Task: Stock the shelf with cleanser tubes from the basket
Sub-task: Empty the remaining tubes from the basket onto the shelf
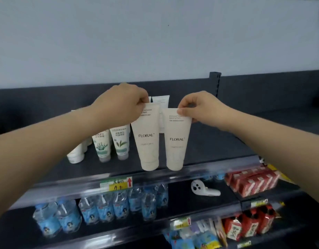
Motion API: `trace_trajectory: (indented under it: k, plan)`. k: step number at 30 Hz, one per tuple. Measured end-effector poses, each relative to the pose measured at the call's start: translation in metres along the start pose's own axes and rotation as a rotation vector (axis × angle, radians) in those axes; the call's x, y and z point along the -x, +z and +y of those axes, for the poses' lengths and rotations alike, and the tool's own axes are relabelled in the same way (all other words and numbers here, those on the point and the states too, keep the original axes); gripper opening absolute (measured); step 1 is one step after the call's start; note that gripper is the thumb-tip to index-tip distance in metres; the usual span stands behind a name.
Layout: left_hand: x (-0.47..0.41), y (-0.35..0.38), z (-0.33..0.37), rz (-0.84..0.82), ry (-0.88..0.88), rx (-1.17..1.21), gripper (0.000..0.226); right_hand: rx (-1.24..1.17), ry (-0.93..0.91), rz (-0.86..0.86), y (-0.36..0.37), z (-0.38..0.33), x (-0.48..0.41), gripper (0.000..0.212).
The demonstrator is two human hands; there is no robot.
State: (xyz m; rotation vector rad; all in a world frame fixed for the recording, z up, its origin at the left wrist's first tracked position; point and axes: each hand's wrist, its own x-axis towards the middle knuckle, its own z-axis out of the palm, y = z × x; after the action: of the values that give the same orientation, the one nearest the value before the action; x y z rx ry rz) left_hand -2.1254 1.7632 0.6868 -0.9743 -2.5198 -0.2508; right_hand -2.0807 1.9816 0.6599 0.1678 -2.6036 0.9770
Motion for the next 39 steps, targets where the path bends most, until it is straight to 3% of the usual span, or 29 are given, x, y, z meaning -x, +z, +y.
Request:
trace_trajectory:
  k: [15,39]
  plan:
    - [-0.133,0.067,-0.069,-0.112,0.019,-0.021,0.021,-0.105,0.059,-0.018,0.020,0.068,-0.136,0.007]
    - [-0.162,0.115,-0.098,-0.227,-0.220,-0.016,0.022,-0.070,0.003,-0.173,0.043,0.113,-0.195,0.009]
